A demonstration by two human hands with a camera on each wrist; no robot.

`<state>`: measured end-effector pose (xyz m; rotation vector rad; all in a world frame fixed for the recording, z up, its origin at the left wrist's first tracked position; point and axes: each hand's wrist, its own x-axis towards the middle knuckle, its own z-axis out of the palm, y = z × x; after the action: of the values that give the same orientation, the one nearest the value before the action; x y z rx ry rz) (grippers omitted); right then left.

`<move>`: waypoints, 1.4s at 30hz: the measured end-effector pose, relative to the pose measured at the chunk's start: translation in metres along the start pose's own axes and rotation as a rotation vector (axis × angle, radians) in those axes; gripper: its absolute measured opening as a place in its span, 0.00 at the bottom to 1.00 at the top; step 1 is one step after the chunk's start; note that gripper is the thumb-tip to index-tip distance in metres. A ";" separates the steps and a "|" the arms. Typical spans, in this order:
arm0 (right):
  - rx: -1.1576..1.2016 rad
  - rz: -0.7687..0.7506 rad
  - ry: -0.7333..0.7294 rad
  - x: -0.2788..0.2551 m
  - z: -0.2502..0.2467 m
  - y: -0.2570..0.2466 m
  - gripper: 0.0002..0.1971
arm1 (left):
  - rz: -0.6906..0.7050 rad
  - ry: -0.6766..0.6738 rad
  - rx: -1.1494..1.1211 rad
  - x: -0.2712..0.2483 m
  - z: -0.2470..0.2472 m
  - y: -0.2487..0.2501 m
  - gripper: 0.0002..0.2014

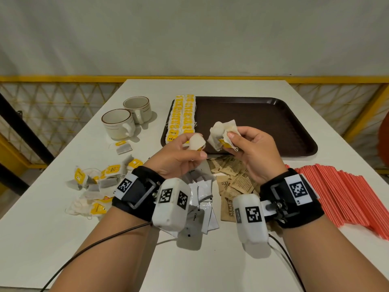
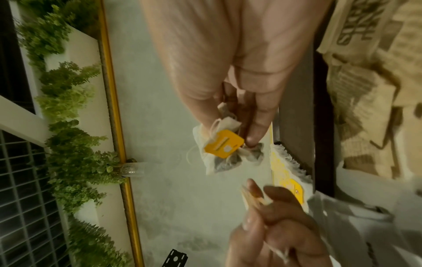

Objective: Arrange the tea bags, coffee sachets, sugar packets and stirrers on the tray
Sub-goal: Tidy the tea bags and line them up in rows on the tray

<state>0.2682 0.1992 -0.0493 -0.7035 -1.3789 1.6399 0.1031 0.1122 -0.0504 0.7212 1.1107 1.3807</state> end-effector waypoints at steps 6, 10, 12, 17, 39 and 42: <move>-0.016 0.009 0.012 0.001 -0.003 -0.001 0.06 | 0.035 0.139 -0.033 0.005 -0.001 -0.003 0.16; -0.020 0.001 0.009 0.000 -0.002 -0.001 0.06 | 0.020 0.184 -0.042 0.005 0.002 -0.001 0.10; -0.042 -0.012 0.036 0.001 -0.002 0.000 0.06 | 0.025 0.191 -0.056 0.005 0.003 0.001 0.10; 0.012 -0.028 0.006 0.000 -0.001 -0.002 0.06 | 0.060 0.152 -0.093 0.006 0.002 0.002 0.26; -0.077 0.084 -0.359 -0.008 0.002 0.004 0.11 | 0.064 -0.055 0.236 0.001 0.007 -0.009 0.27; -0.092 0.094 -0.339 -0.008 0.003 0.005 0.08 | 0.142 -0.088 0.220 -0.002 0.011 -0.005 0.29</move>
<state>0.2682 0.1909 -0.0540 -0.5669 -1.6916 1.8410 0.1151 0.1123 -0.0505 1.0281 1.1706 1.3434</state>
